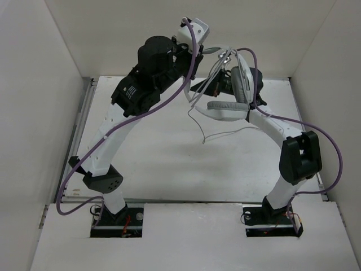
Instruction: Wrap the headphones
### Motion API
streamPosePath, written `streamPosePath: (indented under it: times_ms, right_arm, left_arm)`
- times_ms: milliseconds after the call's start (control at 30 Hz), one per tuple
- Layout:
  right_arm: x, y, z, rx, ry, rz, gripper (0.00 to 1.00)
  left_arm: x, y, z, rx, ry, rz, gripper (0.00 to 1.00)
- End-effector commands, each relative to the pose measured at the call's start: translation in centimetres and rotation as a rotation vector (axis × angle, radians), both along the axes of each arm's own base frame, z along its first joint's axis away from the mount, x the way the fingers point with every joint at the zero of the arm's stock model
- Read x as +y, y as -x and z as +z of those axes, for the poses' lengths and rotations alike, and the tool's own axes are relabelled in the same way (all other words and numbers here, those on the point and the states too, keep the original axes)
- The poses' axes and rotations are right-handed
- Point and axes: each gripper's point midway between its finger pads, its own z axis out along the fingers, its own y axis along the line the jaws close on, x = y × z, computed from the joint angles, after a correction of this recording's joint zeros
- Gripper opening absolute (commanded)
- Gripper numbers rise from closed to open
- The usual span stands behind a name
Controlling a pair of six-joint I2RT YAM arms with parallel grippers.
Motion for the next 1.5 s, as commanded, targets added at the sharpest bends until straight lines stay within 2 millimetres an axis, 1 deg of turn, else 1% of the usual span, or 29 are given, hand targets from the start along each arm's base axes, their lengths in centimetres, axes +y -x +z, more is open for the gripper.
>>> streamPosePath:
  times_ms: [0, 133, 233, 333, 433, 533, 633, 767, 867, 900, 1000, 1033, 1100, 1167, 1200, 1267, 1367, 1467]
  right_arm:
    - [-0.1, 0.5, 0.4, 0.016, -0.042, 0.024, 0.21]
    - [-0.2, 1.1, -0.4, 0.070, -0.063, 0.030, 0.24]
    - [0.5, 2.1, -0.5, 0.103, -0.084, 0.062, 0.27]
    - [1.5, 3.3, -0.5, 0.124, -0.102, 0.090, 0.28]
    - [2.3, 4.3, -0.7, 0.140, -0.106, 0.110, 0.29]
    - [3.2, 5.3, -1.5, 0.166, -0.100, 0.131, 0.30]
    - [4.1, 6.7, -2.5, 0.186, -0.085, 0.159, 0.31]
    - [5.8, 9.7, -3.5, 0.196, -0.060, 0.219, 0.33]
    - [7.3, 12.4, -4.5, 0.195, -0.019, 0.275, 0.34]
    - [7.8, 13.3, -4.8, 0.184, -0.003, 0.299, 0.33]
    - [8.9, 14.9, -5.2, 0.163, 0.036, 0.337, 0.32]
    - [9.2, 15.4, -5.3, 0.149, 0.050, 0.352, 0.31]
    - [9.7, 16.0, -5.5, 0.126, 0.073, 0.373, 0.29]
    - [10.1, 16.4, -5.7, 0.108, 0.105, 0.380, 0.26]
    - [10.3, 16.6, -6.0, 0.090, 0.130, 0.385, 0.24]
    - [10.8, 16.8, -6.4, 0.062, 0.178, 0.383, 0.22]
    - [11.5, 16.7, -7.3, 0.015, 0.254, 0.360, 0.17]
    - [12.1, 16.5, -7.7, -0.032, 0.301, 0.344, 0.09]
  left_arm:
    - [1.2, 3.5, 11.4, -0.202, 0.340, -0.055, 0.00]
    - [1.1, 3.6, 12.6, -0.230, 0.369, -0.054, 0.00]
    - [1.0, 3.4, 13.0, -0.239, 0.382, -0.040, 0.00]
    - [1.2, 2.8, 13.2, -0.254, 0.387, -0.001, 0.00]
    - [1.9, 2.1, 13.7, -0.276, 0.402, 0.042, 0.00]
    - [3.0, 1.1, 14.3, -0.304, 0.410, 0.104, 0.00]
    - [4.9, -0.2, 14.9, -0.338, 0.421, 0.180, 0.00]
    - [8.2, -2.2, 15.7, -0.381, 0.425, 0.297, 0.00]
    - [11.0, -3.7, 15.9, -0.407, 0.416, 0.392, 0.00]
    - [11.6, -4.1, 15.8, -0.411, 0.411, 0.414, 0.00]
    - [14.1, -5.6, 15.7, -0.427, 0.394, 0.492, 0.00]
    - [15.2, -6.1, 15.6, -0.427, 0.399, 0.522, 0.00]
    - [16.6, -7.0, 15.4, -0.431, 0.386, 0.562, 0.00]
    - [18.4, -7.8, 15.1, -0.425, 0.392, 0.614, 0.00]
    - [18.8, -8.3, 14.7, -0.424, 0.379, 0.631, 0.00]
    - [20.2, -9.2, 14.0, -0.406, 0.378, 0.679, 0.00]
    - [20.7, -9.9, 13.0, -0.377, 0.379, 0.697, 0.00]
    - [20.0, -10.1, 12.4, -0.357, 0.377, 0.685, 0.00]
